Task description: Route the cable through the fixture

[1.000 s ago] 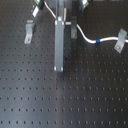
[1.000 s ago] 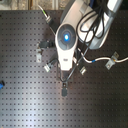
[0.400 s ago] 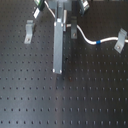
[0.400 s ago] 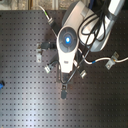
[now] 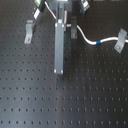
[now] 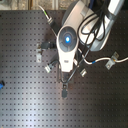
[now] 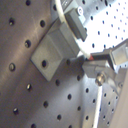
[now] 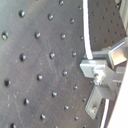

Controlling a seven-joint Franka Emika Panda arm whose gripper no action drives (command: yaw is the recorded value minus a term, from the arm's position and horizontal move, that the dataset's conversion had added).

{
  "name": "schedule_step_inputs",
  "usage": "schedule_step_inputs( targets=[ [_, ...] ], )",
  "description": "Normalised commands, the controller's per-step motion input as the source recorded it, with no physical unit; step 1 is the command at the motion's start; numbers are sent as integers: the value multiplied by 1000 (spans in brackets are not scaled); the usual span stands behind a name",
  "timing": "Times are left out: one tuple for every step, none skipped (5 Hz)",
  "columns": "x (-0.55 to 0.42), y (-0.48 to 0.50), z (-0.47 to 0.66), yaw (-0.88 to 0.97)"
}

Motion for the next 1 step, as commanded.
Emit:
schedule_step_inputs(
  targets=[
    [97,-211,-60,-71]
  ],
)
